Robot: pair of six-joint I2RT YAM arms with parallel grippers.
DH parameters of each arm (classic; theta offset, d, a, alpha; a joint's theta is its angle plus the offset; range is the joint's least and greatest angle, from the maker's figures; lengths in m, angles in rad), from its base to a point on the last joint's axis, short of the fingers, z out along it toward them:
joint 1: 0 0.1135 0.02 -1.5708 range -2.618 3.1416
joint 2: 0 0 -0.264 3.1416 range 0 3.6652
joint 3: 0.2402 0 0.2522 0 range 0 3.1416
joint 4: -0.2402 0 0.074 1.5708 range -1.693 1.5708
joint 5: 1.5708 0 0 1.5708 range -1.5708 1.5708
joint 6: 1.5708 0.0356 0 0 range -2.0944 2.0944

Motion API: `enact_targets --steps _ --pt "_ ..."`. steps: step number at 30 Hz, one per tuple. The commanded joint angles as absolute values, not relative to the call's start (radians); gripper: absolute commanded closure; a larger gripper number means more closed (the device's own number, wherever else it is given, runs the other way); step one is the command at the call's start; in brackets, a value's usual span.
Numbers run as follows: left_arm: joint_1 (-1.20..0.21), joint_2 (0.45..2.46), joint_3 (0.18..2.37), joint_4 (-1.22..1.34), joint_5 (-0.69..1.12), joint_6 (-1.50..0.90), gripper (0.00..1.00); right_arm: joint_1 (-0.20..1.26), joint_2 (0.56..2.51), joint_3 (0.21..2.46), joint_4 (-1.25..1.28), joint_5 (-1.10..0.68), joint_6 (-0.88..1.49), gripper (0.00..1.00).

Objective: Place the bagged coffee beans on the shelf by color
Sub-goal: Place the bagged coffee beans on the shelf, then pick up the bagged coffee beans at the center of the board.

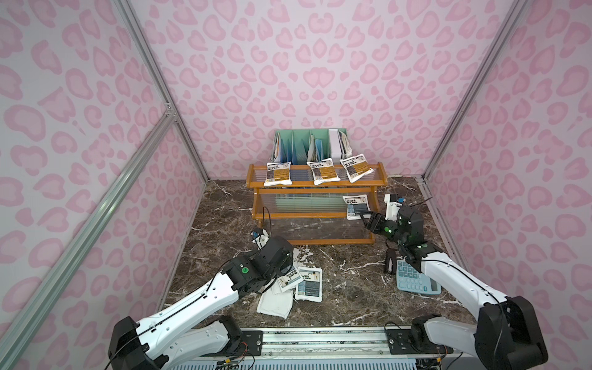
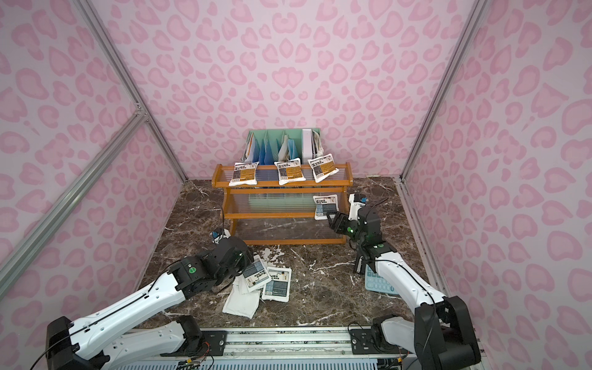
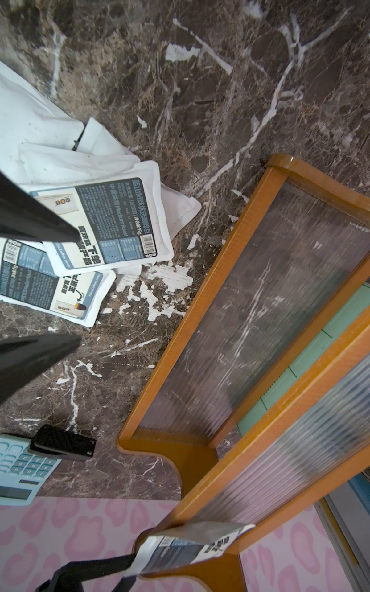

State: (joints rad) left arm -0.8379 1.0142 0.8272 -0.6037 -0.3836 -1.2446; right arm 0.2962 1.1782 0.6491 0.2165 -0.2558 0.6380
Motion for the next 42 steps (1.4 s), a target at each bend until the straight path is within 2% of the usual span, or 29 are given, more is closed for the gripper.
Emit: enact_targets --steps 1,4,10,15,21,29,42 --pt "-0.839 0.998 0.819 -0.667 -0.423 -1.277 0.51 0.299 1.1 0.589 0.143 -0.2 0.646 0.37" --pt "-0.839 0.987 0.812 -0.711 -0.441 -1.297 0.51 0.336 1.006 0.536 0.098 -0.176 0.644 0.37" --pt "-0.84 1.005 0.799 -0.785 -0.452 -1.338 0.51 0.566 0.905 0.474 0.062 -0.154 0.603 0.39" --pt "-0.841 1.04 0.828 -0.89 -0.465 -1.374 0.51 0.794 0.989 0.488 0.087 -0.152 0.497 0.4" --pt "-0.841 1.093 0.843 -0.928 -0.425 -1.369 0.51 0.94 1.166 0.583 0.05 -0.205 0.376 0.41" --pt "-0.849 1.16 0.838 -0.973 -0.379 -1.384 0.51 0.985 1.272 0.605 0.053 -0.259 0.345 0.41" --pt "-0.865 1.065 0.75 -1.072 -0.386 -1.478 0.49 1.032 1.463 0.675 0.117 -0.329 0.29 0.43"
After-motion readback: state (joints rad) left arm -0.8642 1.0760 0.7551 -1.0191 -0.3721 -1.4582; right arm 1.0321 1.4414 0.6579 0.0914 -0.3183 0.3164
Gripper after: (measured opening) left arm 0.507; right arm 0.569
